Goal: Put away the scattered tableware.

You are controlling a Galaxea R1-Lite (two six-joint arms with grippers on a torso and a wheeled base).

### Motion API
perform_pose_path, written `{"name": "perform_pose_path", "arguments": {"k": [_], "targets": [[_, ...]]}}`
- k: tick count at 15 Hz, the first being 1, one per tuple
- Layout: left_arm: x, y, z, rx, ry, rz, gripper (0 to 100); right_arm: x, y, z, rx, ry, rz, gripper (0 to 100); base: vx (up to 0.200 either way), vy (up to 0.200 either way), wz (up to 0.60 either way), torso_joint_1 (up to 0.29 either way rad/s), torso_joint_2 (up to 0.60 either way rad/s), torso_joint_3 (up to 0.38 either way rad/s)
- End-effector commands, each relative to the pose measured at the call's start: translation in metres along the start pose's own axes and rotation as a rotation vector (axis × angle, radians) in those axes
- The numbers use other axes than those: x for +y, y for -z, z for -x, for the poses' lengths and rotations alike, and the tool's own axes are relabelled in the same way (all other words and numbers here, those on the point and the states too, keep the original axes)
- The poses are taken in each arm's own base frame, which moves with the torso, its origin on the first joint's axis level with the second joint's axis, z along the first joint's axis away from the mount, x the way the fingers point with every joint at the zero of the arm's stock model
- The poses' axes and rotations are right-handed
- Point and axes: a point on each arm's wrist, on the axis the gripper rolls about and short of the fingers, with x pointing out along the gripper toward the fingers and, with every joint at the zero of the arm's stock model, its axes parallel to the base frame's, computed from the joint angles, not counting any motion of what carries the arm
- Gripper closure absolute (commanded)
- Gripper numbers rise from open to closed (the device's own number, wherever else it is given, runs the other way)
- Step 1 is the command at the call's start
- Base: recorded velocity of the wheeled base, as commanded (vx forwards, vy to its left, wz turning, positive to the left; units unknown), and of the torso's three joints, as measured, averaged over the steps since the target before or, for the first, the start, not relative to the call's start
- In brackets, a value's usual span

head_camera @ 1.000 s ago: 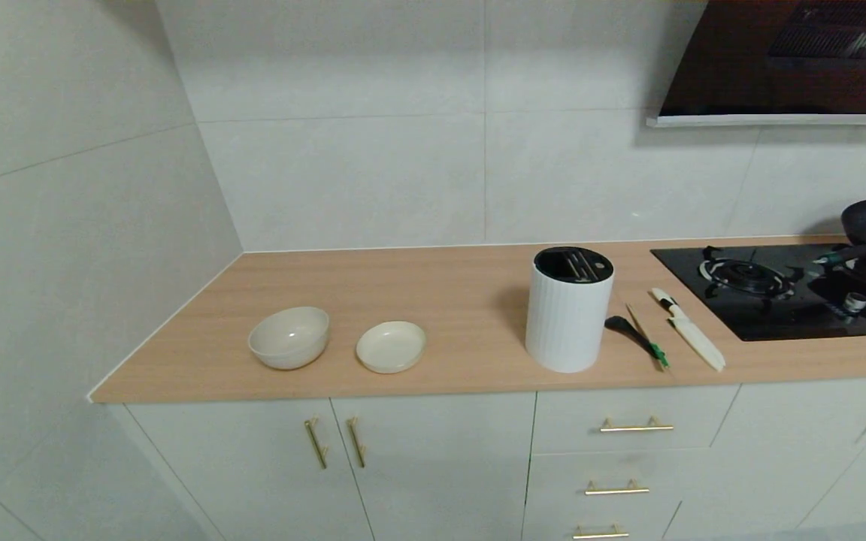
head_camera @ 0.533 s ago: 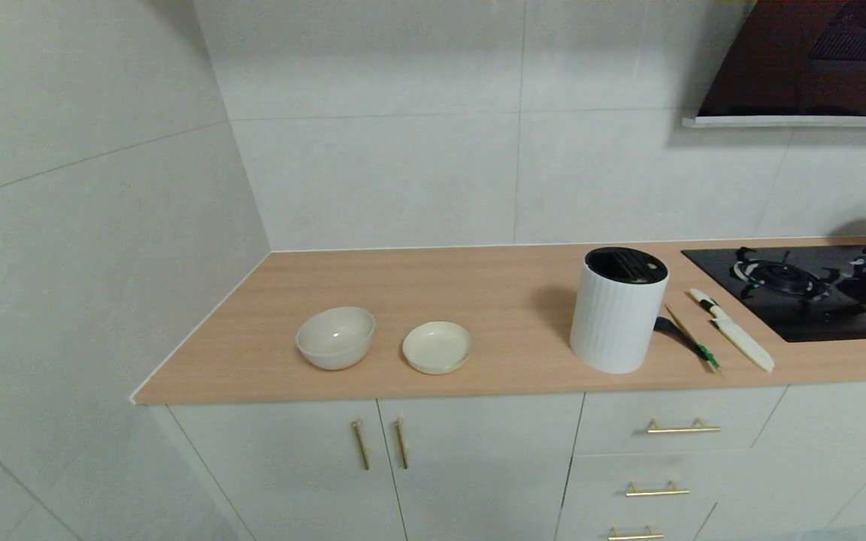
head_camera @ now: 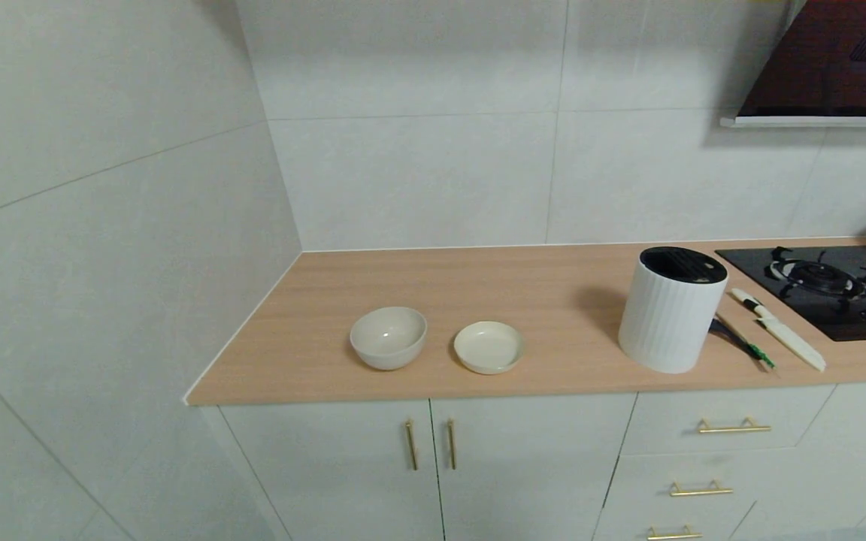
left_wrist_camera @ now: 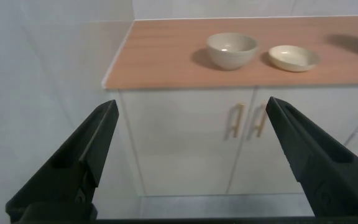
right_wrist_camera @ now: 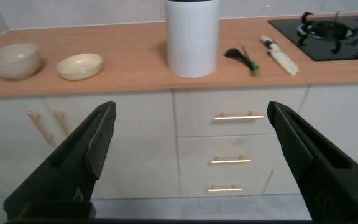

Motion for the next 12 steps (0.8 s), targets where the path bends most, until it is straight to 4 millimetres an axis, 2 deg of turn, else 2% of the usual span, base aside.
{"name": "perform_pose_path", "arguments": {"k": [1,12], "targets": [[0.0,-0.0001,0.0,0.0,0.0,0.0,0,0.0,0.0,0.0,0.0,0.0,0.0,0,0.0,0.0,0.0,0.0,0.0,0.0],[0.0,-0.0001,-0.0001,0.001,0.0,-0.001,0,0.0,0.0,-0.0001,0.001,0.0,0.0,0,0.0,0.0,0.0,0.0,0.0,0.0]]}}
